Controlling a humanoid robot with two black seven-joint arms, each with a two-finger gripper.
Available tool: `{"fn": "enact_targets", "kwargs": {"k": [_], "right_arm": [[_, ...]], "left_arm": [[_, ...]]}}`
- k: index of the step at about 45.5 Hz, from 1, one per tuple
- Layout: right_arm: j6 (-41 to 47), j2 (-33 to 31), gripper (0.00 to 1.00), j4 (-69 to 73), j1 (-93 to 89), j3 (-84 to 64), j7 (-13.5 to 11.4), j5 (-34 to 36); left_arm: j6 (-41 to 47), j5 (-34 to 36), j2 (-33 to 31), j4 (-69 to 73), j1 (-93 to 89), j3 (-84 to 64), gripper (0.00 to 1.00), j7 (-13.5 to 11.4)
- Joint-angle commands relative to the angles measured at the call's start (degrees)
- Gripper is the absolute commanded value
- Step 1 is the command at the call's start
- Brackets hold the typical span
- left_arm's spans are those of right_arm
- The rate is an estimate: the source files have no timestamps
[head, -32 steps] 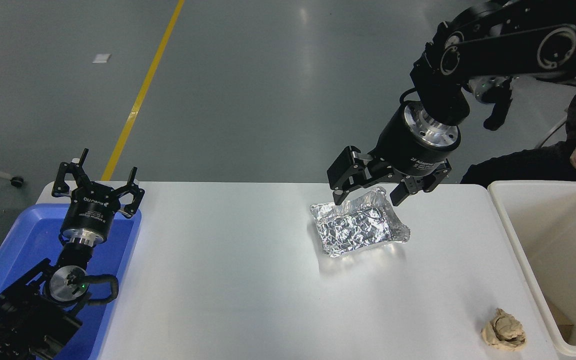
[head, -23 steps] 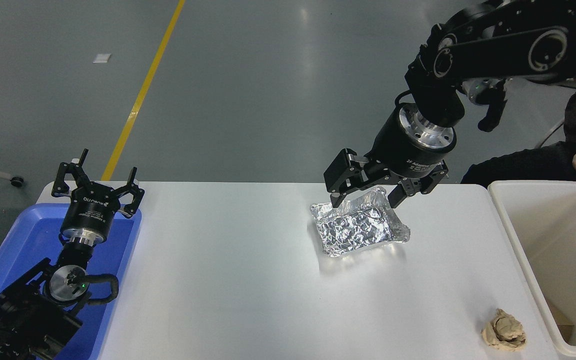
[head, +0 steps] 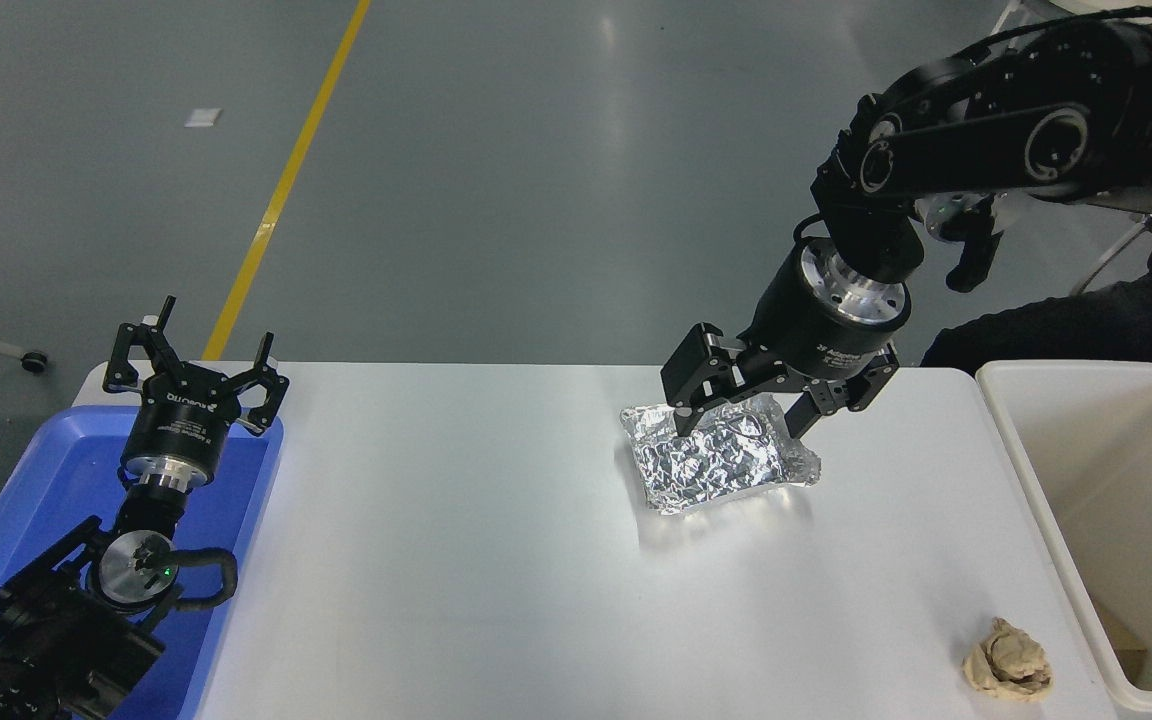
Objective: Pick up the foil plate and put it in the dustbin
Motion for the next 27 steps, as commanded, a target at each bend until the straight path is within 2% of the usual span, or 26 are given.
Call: {"fn": "enact_targets", "kwargs": {"k": [1, 11, 18, 27], "right_arm": [[-8.1, 2.1, 1.00, -13.5, -14.5, 0.5, 0.4, -9.5], [-18.4, 0.3, 1.00, -27.1, -32.5, 7.8, 0.5, -21.2], [-28.1, -0.9, 1.00, -32.0, -41.7, 9.0, 0.5, -24.2], [-38.2, -0.6, 1.00, -37.0, -49.8, 9.4, 0.5, -24.5]], "left_arm": [[-0.1, -0.1, -0.1, 0.0, 0.0, 0.0, 1.00, 0.0], [-0.1, 0.0, 0.0, 0.0, 0.0, -0.1, 1.00, 0.0], [0.0, 0.0, 0.0, 0.0, 0.0, -0.1, 1.00, 0.0], [-0.1, 0.0, 0.0, 0.0, 0.0, -0.1, 1.00, 0.0]]}}
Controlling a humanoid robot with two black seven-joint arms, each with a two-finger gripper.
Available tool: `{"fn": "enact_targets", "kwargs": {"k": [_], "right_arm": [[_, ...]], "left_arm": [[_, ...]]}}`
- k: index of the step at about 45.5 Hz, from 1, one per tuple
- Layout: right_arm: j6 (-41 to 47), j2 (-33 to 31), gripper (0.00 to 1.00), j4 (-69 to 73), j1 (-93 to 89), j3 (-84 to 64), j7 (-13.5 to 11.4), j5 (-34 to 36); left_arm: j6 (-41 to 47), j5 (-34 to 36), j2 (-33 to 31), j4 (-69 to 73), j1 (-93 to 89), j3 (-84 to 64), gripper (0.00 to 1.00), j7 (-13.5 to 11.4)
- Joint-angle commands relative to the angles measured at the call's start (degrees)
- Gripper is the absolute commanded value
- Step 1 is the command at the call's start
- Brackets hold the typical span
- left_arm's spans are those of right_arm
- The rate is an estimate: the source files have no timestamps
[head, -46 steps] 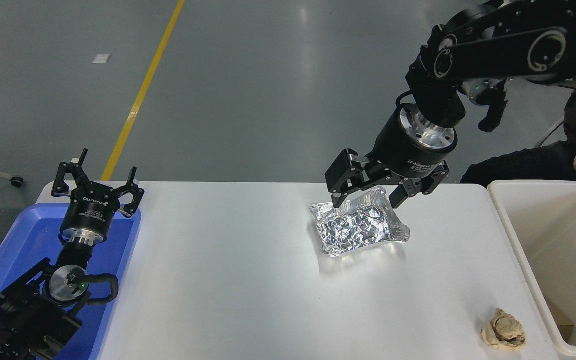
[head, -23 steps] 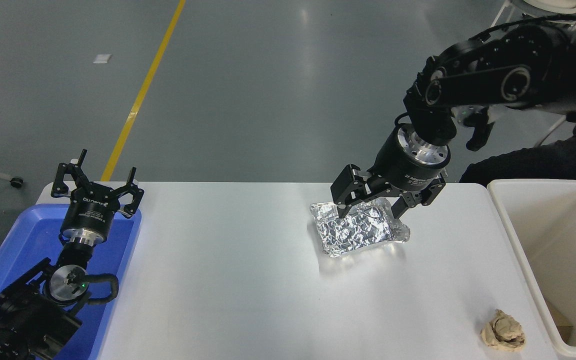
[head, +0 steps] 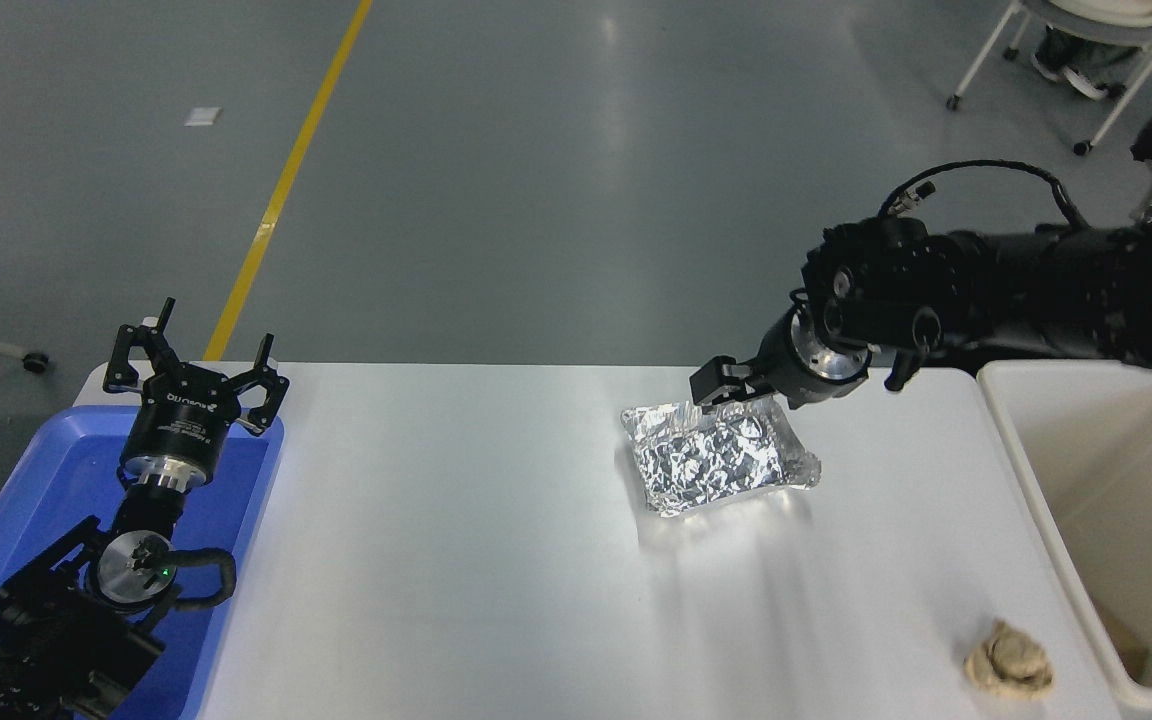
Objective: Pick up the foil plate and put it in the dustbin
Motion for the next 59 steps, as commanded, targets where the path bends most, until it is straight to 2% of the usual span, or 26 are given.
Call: {"fn": "enact_targets", "kwargs": {"k": [1, 9, 22, 26, 29, 35, 39, 44, 46, 49, 59], "right_arm": [[-12.4, -0.1, 1.00, -8.6, -12.7, 2.1, 0.1, -3.1], [-17.3, 1.7, 1.00, -14.9, -19.0, 4.7, 0.6, -3.1], [-21.0, 4.5, 1.00, -17.6, -23.2, 5.5, 0.9, -3.1], [-21.9, 5.3, 0.97, -19.2, -24.6, 5.6, 0.9, -3.1], [-22.4, 5.3, 0.88, -19.5, -25.0, 5.6, 0.9, -3.1], [-22.7, 5.3, 0.63, -19.7, -25.2, 5.8, 0.9, -3.1], [-22.7, 5.3, 0.36, -20.4, -25.3, 5.8, 0.9, -3.1], [-22.7, 5.3, 0.13, -20.8, -25.4, 5.8, 0.9, -3.5], [-22.6, 5.3, 0.11, -20.8, -25.4, 5.8, 0.9, -3.8], [-22.3, 5.3, 0.00, -20.7, -25.5, 5.8, 0.9, -3.9], [-21.7, 5.3, 0.00, -20.5, -25.4, 5.8, 0.9, -4.9]], "left_arm": [[0.0, -0.1, -0.1, 0.0, 0.0, 0.0, 1.00, 0.0], [0.0, 0.0, 0.0, 0.0, -0.1, 0.1, 1.00, 0.0], [0.0, 0.0, 0.0, 0.0, 0.0, 0.0, 1.00, 0.0], [0.1, -0.1, 0.0, 0.0, 0.0, 0.0, 1.00, -0.1], [0.1, -0.1, 0.0, 0.0, 0.0, 0.0, 1.00, -0.1], [0.1, -0.1, -0.1, 0.0, 0.0, 0.0, 1.00, -0.1], [0.1, -0.1, 0.0, 0.0, 0.0, 0.0, 1.00, -0.1], [0.1, -0.1, -0.1, 0.0, 0.0, 0.0, 1.00, -0.1], [0.1, -0.1, -0.1, 0.0, 0.0, 0.0, 1.00, -0.1], [0.1, -0.1, 0.0, 0.0, 0.0, 0.0, 1.00, -0.1], [0.1, -0.1, 0.0, 0.0, 0.0, 0.0, 1.00, -0.1]]}}
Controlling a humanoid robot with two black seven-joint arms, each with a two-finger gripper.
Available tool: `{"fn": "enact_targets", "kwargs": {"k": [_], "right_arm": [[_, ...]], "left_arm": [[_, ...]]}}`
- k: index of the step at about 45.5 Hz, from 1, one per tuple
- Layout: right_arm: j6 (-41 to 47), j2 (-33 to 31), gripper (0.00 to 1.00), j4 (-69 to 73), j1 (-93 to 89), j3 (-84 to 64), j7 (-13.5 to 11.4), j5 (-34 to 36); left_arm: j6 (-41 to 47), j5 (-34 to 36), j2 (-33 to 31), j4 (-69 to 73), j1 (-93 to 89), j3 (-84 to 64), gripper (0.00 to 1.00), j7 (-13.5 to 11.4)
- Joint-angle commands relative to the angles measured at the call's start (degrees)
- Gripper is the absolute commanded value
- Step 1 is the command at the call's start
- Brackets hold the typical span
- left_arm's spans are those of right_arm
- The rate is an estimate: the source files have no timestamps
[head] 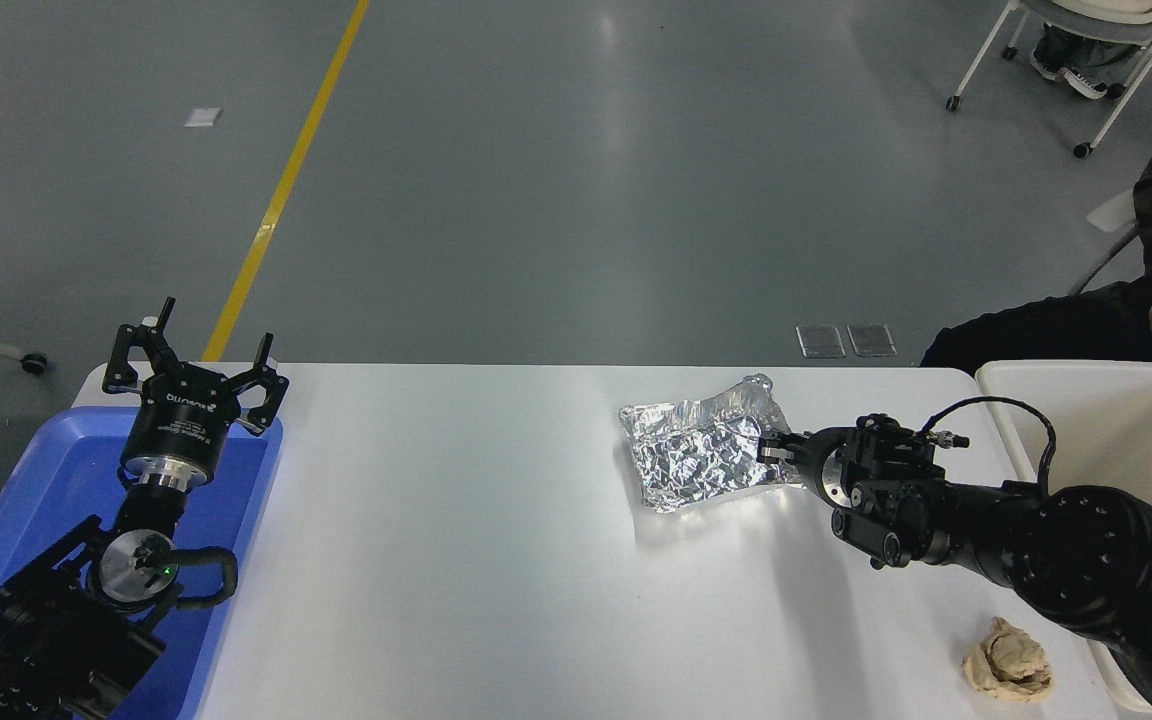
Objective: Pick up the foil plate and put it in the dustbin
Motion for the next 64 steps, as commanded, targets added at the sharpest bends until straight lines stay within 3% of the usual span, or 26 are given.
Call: {"fn": "enact_targets", "kwargs": {"k": [1, 11, 21, 28, 35, 45, 64], "right_arm": [[0.4, 0.1, 0.00, -0.1, -0.1, -0.1, 0.1, -1.4], [1.6, -0.7, 0.00, 6.8, 7.6, -2.6, 1.8, -1.4], [9.2, -16.5, 0.00, 28.5, 27.8, -4.4, 2.1, -1.1], [22.2, -27.8, 0.00, 43.1, 42.8, -4.5, 1.7, -1.0], [34.6, -34.2, 0.00, 50.4, 55.9, -5.0, 1.2, -0.8], [42.8, -35.8, 0.00, 53.0, 67.7, -5.7, 0.6, -0.2], [45.4, -36.0, 0.00, 58.6, 82.3, -14.0, -0.1, -0.1]], "left_arm": [[0.0, 0.0, 0.1, 0.0, 0.0, 0.0, 1.00, 0.0], [0.0, 0.1, 0.1, 0.0, 0.0, 0.0, 1.00, 0.0], [0.0, 0.1, 0.1, 0.0, 0.0, 0.0, 1.00, 0.1], [0.0, 0.1, 0.1, 0.0, 0.1, 0.0, 1.00, 0.0], [0.0, 0.1, 0.1, 0.0, 0.2, -0.1, 1.00, 0.1], [0.0, 0.1, 0.1, 0.0, 0.2, -0.1, 1.00, 0.1], [0.0, 0.1, 0.1, 0.0, 0.2, -0.1, 1.00, 0.1]]}}
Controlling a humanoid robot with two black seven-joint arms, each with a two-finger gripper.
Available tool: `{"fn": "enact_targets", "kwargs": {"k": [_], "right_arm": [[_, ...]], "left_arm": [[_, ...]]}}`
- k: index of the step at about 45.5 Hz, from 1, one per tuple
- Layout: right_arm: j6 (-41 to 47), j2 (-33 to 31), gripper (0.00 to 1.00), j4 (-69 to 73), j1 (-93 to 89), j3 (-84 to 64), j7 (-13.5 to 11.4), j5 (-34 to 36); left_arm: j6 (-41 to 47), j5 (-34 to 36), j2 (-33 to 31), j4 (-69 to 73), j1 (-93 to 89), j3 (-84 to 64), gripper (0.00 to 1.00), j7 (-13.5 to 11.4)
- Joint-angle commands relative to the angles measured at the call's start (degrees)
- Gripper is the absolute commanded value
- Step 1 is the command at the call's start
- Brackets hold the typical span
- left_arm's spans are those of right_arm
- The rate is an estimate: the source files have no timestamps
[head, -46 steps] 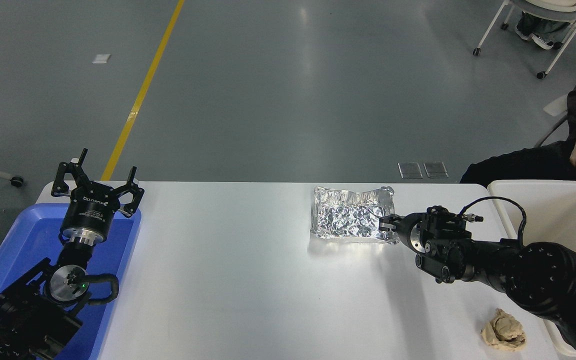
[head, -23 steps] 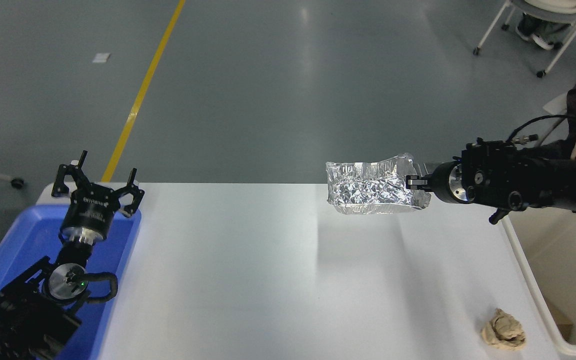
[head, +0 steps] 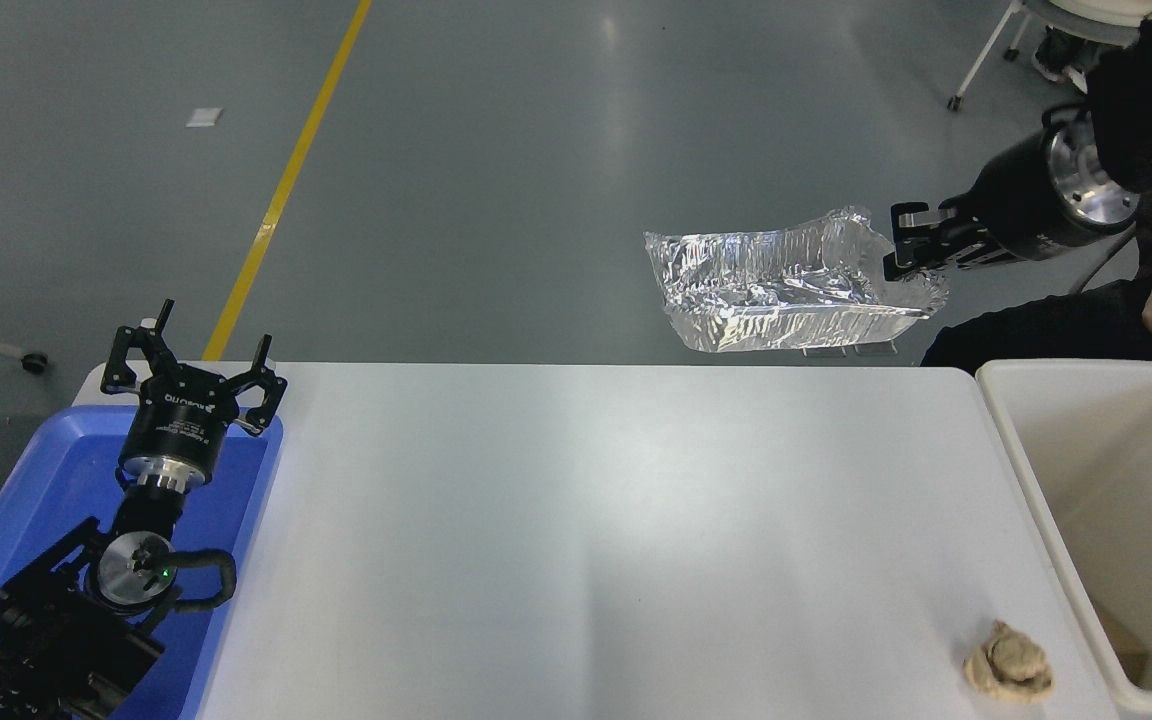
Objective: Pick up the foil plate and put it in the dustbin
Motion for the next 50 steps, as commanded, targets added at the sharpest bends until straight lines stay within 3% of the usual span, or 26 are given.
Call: {"fn": "enact_targets", "kwargs": {"k": [1, 14, 22, 28, 32, 41, 50], "right_arm": [[2.4, -1.1, 0.00, 2.7, 7.4, -4.5, -0.9, 0.0], [2.4, -7.7, 0.00, 1.6, 6.8, -9.8, -2.9, -4.3], [1.8, -19.8, 0.00, -5.7, 1.0, -10.6, -2.8, -13.2], [0.6, -29.0, 0.00, -15.1, -7.8, -8.0, -2.4, -14.7], [-3.0, -31.9, 0.00, -19.9, -17.4, -4.5, -1.9, -14.8], [-17.2, -31.6, 0.00, -27.5, -45.3, 7.5, -0.6, -12.0], [-26.2, -21.6, 0.00, -39.4, -71.4, 22.6, -0.6, 1.5]], "left_arm": [[0.0, 0.0, 0.0, 0.0, 0.0, 0.0, 1.00, 0.0], [0.0, 0.0, 0.0, 0.0, -0.1, 0.1, 1.00, 0.0], [0.0, 0.0, 0.0, 0.0, -0.1, 0.0, 1.00, 0.0], [0.0, 0.0, -0.1, 0.0, -0.1, 0.0, 1.00, 0.0], [-0.1, -0.1, 0.0, 0.0, -0.1, 0.0, 1.00, -0.1], [-0.1, -0.1, 0.0, 0.0, -0.1, 0.0, 1.00, 0.0], [0.0, -0.1, 0.0, 0.0, -0.1, 0.0, 1.00, 0.0]]}}
